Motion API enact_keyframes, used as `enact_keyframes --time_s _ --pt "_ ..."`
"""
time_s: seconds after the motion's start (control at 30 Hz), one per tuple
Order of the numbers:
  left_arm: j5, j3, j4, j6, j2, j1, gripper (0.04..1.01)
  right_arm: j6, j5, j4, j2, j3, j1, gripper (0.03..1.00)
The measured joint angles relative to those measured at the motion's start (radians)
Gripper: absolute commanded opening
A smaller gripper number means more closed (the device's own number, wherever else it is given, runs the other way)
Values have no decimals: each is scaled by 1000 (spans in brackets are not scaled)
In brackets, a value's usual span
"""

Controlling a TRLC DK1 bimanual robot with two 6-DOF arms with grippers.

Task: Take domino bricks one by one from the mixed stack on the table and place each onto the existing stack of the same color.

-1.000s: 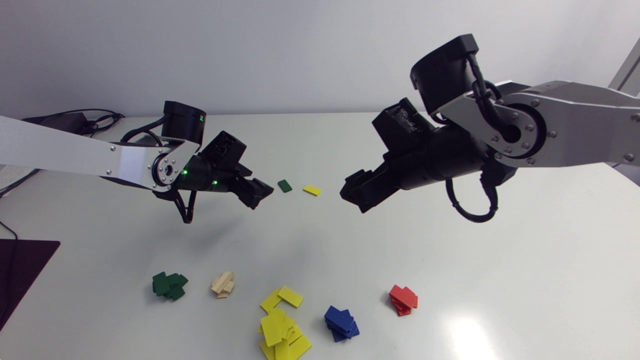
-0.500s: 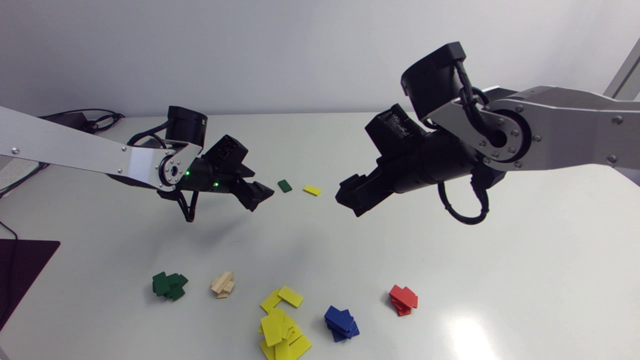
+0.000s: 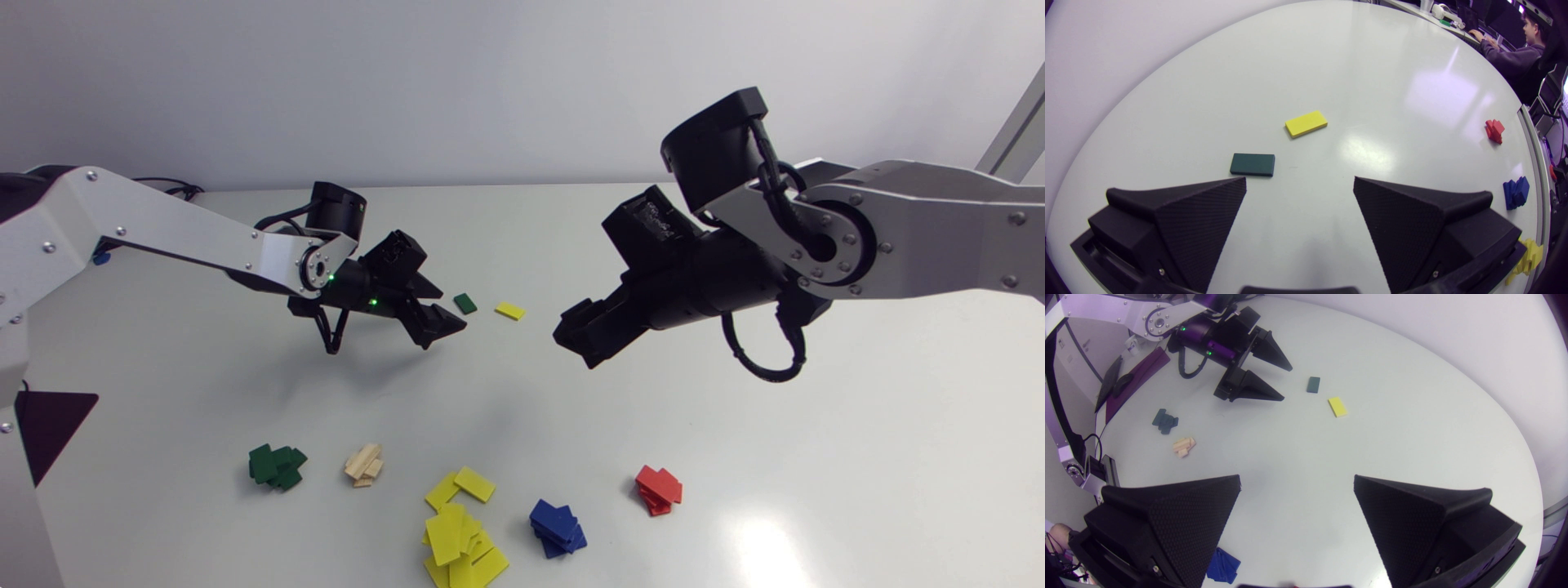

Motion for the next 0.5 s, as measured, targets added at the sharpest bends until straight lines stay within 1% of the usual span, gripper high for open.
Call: enact_keyframes --time_s 0.23,0.5 --pt "1 103 -41 4 92 1 930 0 -1 3 0 -3 0 974" --pt "1 165 -46 30 148 1 926 0 -8 10 0 -3 0 970"
